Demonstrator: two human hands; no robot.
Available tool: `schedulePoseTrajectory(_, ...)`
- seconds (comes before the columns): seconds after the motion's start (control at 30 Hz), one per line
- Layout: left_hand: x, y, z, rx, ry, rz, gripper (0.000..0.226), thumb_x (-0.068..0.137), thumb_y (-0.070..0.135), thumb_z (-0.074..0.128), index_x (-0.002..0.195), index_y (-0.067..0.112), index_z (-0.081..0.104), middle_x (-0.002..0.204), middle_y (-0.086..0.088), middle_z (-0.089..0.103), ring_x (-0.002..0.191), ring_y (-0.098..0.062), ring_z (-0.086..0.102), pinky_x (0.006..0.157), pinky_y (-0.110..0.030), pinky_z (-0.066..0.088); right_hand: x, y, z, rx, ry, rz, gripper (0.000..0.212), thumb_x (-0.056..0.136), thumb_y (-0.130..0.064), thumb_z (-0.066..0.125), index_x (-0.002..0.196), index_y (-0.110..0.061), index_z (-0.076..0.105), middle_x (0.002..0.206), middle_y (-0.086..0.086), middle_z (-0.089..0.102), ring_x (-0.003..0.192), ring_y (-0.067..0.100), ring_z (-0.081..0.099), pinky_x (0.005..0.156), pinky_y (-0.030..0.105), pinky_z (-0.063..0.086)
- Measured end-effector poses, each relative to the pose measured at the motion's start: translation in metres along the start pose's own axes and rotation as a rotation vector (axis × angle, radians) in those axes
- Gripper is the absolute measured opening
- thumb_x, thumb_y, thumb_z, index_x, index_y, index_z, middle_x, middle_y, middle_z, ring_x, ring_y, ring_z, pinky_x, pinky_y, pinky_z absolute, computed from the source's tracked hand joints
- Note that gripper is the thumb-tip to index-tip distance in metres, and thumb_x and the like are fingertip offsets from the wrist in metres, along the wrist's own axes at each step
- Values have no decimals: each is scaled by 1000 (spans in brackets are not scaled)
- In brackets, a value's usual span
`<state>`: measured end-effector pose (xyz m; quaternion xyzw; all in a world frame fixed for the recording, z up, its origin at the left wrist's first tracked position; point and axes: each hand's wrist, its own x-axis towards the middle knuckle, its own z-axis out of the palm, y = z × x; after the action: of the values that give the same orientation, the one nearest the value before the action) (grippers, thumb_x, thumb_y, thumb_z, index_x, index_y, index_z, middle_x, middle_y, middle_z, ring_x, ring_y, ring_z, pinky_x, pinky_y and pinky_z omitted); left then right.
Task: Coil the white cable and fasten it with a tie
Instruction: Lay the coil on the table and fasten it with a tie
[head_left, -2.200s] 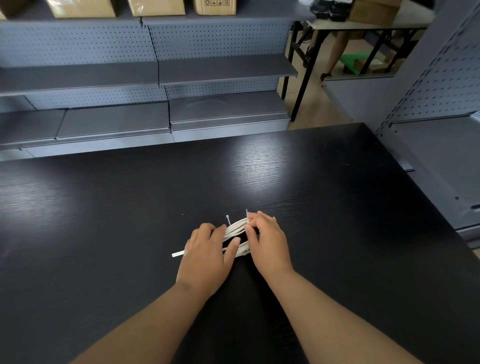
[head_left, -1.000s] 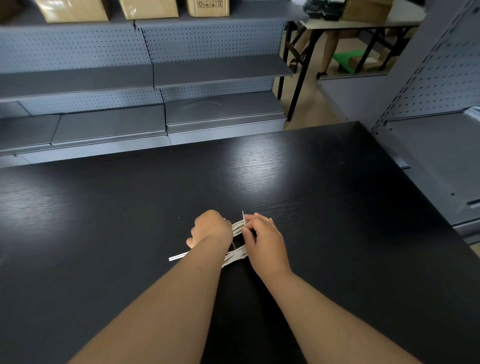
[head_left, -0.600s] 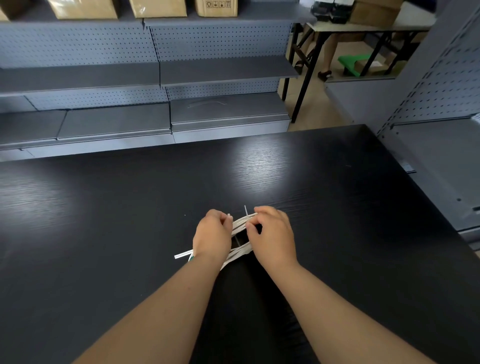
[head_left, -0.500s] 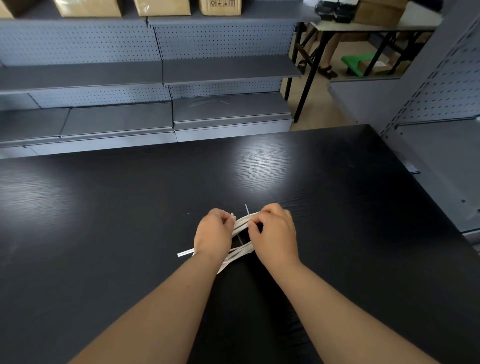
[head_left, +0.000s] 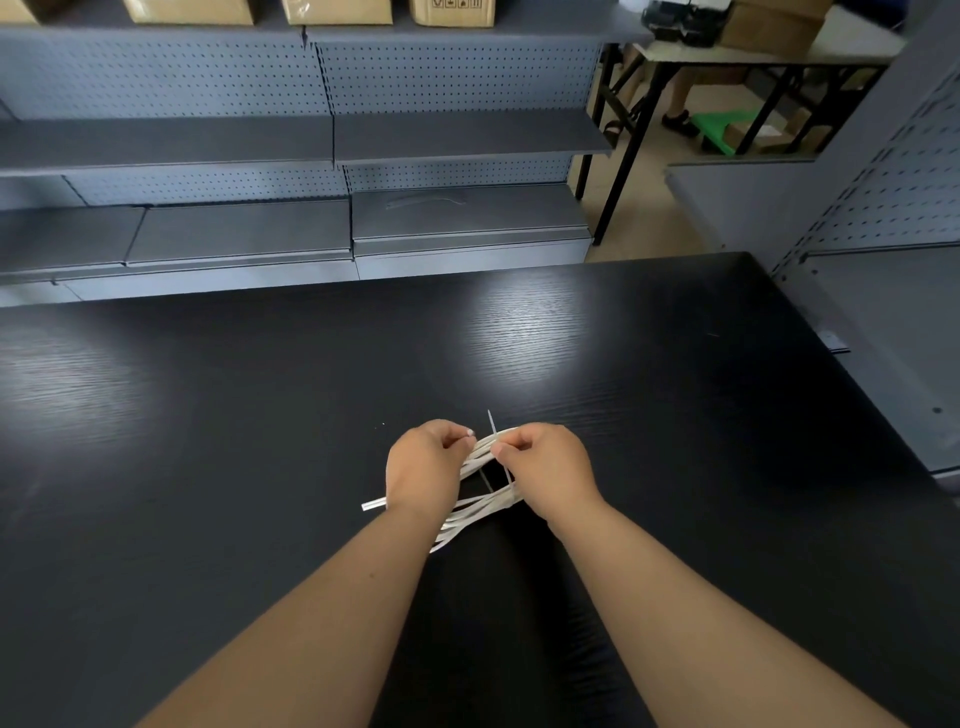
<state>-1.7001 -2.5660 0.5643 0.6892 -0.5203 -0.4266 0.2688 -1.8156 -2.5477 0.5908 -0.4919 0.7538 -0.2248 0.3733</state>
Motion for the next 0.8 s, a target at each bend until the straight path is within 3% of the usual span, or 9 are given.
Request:
schedulePoseTrajectory(0.1,-2,-2,0,-36,6,20,8,90,20,58,85,22,65,78,11,63,76,-10,57,62,-16,41,0,0,-1,36,-27,23,16,88,-22,60,97,-14,71,96,2,70,90,16,63,78,28,49)
schedulePoseTrajectory(0.27,-3,-2,3,-42,18,33,11,92,24,55,82,26,59,76,11,61,74,-11,57,63,-23,42,0,0,-4,77,-95,51,13,87,-22,61,83,-14,70,90,4,70,88,19,63,76,31,49)
schedulePoseTrajectory(0.53,-3,-1,-2,-44,-18,-5,17,89,22,60,103,15,67,96,5,67,90,-9,60,79,-22,42,1,-2,-7,142,-170,94,14,86,-18,59,77,-14,69,90,5,70,89,18,61,73,29,46)
schedulePoseTrajectory(0.63,-4,-2,-2,-63,-12,8,11,89,21,61,96,16,68,92,6,68,87,-9,61,74,-18,42,-2,1,-7,132,-109,31,17,87,-19,59,72,-18,65,80,-2,66,79,12,58,65,22,44)
schedulePoseTrajectory(0.8,-7,-2,-1,-13,15,56,11,90,25,59,92,20,68,80,12,63,80,-7,59,66,-17,41,-6,5,-2,57,13,-103,13,89,-20,59,90,-18,71,75,-14,60,71,0,55,62,12,40)
